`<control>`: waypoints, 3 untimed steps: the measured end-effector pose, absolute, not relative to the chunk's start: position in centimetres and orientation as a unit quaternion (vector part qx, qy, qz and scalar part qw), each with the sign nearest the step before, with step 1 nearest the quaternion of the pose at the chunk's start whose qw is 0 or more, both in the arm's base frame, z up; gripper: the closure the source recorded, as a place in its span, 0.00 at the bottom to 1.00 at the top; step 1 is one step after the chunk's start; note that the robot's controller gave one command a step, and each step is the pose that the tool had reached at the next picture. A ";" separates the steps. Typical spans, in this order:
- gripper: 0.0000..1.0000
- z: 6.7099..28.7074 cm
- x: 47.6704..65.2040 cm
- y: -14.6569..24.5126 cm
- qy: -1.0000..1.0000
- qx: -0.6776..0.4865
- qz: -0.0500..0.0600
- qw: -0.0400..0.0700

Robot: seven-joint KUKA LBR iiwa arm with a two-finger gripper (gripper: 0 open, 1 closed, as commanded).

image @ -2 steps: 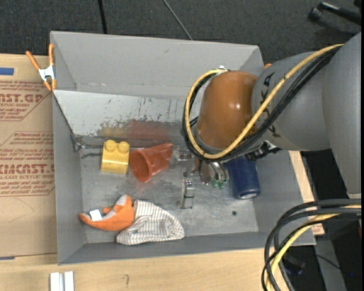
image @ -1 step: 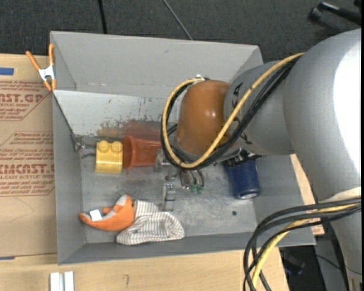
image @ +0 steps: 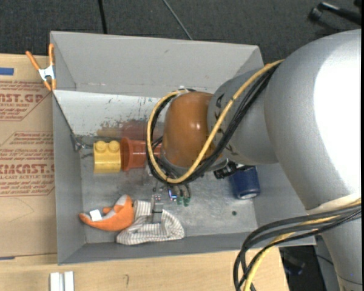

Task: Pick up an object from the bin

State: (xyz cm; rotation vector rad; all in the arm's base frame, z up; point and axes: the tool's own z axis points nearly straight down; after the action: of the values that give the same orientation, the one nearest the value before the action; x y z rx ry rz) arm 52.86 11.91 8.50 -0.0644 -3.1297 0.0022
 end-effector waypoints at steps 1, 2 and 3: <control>1.00 9.8 51.4 15.9 -0.997 0.073 0.000 0.000; 0.00 9.8 51.4 15.9 -0.997 0.073 -0.001 0.000; 0.00 9.8 51.4 15.9 -0.997 0.072 -0.001 0.000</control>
Offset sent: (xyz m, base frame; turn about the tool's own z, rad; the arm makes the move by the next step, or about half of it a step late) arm 0.0000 0.0000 0.0000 0.0000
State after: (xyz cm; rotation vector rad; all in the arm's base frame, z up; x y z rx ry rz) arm 51.40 15.93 9.76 0.2277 -3.1334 -0.0020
